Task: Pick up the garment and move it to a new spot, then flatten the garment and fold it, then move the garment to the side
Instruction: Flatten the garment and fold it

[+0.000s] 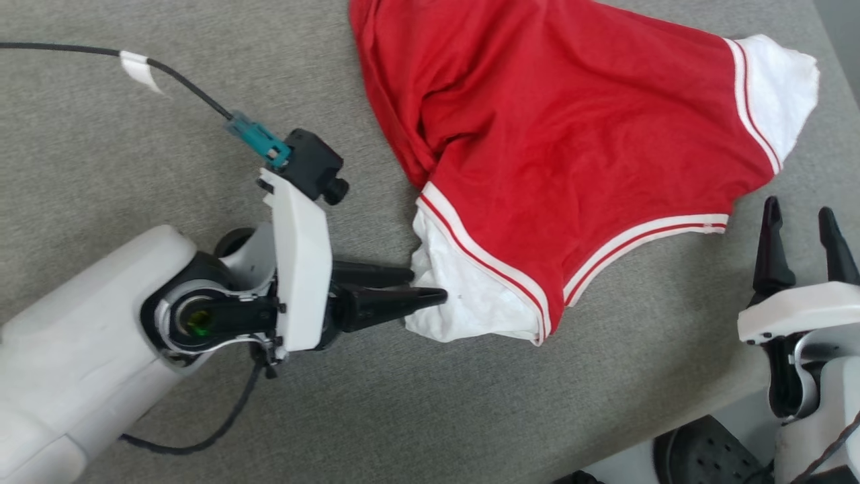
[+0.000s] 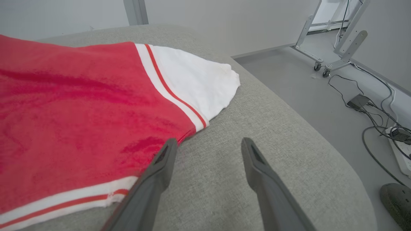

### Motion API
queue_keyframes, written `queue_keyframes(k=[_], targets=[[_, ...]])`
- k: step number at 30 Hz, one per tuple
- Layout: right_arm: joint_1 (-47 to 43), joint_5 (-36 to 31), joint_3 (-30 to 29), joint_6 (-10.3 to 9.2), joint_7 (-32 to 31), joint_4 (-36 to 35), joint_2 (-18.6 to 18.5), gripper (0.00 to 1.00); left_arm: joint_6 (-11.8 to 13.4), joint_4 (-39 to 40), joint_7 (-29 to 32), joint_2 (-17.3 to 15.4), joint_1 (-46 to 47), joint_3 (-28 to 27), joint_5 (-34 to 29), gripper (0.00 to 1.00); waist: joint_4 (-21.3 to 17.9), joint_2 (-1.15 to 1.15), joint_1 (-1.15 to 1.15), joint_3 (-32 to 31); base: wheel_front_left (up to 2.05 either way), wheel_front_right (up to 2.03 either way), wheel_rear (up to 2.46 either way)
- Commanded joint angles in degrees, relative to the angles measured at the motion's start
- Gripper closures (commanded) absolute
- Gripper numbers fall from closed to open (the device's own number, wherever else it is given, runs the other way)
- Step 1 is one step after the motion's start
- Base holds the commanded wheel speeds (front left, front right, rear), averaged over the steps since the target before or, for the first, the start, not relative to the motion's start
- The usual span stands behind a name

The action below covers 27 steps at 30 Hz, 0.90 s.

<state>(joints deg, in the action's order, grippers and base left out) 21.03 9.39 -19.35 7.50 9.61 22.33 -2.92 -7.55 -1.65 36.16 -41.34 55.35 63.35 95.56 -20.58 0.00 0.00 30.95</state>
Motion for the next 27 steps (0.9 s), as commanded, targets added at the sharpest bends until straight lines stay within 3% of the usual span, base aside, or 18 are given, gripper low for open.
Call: queue_keyframes(k=[1,7,12,20,27], targets=[[0.8,-0.5,-0.1,-0.02,-0.3,-0.6,0.0,0.0,0.1,-1.3,0.2,1.8,-2.8,1.3,0.8,1.0,0.7,0.0,0.0,0.1,0.0,0.0,0.0],[1.6,-2.1,-1.4,-0.02,-1.4,-3.1,0.0,0.0,0.1,-1.7,-0.3,3.8,-3.0,-0.5,0.4,1.0,2.8,0.0,0.0,0.1,0.0,0.0,0.0],[0.9,-3.5,-2.4,-0.02,-2.6,-5.7,0.0,0.0,0.1,-0.8,-0.9,3.4,-1.9,-3.9,0.7,1.0,5.1,0.0,0.0,-0.7,0.0,0.0,0.0],[-1.3,-6.5,-5.1,-0.02,-5.8,-12.7,0.0,0.0,0.1,1.1,-2.3,-1.1,-3.2,-13.0,3.0,1.0,12.1,0.0,0.0,-4.9,0.0,0.0,0.0],[-2.2,-7.9,-4.4,-0.02,-9.3,-16.7,0.0,0.0,0.1,-0.8,-3.2,-6.2,-7.2,-18.3,0.1,1.0,17.5,0.0,0.0,-7.8,0.0,0.0,0.0]])
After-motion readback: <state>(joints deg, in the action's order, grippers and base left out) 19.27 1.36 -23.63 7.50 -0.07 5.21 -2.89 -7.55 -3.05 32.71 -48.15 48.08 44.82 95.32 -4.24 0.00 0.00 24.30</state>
